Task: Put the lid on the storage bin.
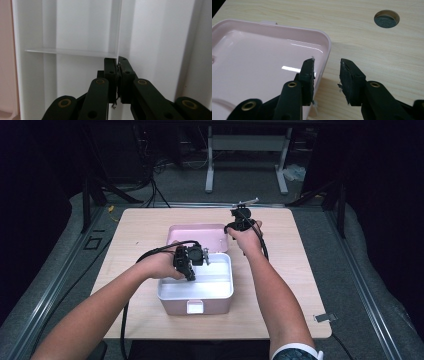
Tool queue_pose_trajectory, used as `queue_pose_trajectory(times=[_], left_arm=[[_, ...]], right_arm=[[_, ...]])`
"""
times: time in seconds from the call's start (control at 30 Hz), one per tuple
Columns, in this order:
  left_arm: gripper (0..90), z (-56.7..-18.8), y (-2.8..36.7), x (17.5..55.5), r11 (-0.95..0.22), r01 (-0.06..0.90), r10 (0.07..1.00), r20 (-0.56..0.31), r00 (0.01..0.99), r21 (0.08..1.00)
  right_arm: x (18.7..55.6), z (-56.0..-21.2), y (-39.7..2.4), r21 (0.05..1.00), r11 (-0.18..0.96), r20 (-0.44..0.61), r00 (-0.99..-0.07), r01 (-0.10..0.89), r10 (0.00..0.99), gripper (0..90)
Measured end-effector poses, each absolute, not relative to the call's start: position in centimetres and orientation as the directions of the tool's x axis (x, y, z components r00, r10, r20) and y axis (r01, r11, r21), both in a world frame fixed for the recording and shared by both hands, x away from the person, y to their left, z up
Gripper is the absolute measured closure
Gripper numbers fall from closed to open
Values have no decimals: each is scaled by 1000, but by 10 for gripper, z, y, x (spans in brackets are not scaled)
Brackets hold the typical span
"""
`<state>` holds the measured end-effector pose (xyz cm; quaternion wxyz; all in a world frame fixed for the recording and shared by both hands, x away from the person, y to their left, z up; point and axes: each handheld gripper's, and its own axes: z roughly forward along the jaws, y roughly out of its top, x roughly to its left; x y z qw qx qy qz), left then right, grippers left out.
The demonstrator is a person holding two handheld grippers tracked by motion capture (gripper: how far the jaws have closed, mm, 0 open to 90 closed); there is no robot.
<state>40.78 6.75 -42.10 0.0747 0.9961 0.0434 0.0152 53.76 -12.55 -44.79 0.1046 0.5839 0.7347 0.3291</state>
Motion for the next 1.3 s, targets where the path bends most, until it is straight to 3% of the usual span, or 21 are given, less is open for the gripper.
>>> queue_pose_trajectory(times=[0.2, 1.07, 1.17, 1.3], left_arm=[[871, -421, 67, 408, -985, 84, 89, 26, 996, 149], [871, -421, 68, 407, -985, 84, 89, 26, 996, 150], [871, -421, 68, 408, -986, 80, 85, 25, 996, 149], [871, -421, 68, 408, -986, 80, 84, 21, 996, 149]], right_arm=[[544, -455, -124, 597, 80, 258, -286, 799, 923, 693], [555, -476, -121, 512, 12, 395, -247, 859, 885, 657], [555, -474, -123, 518, 10, 385, -244, 856, 890, 740], [554, -472, -123, 527, 21, 369, -251, 850, 895, 745]])
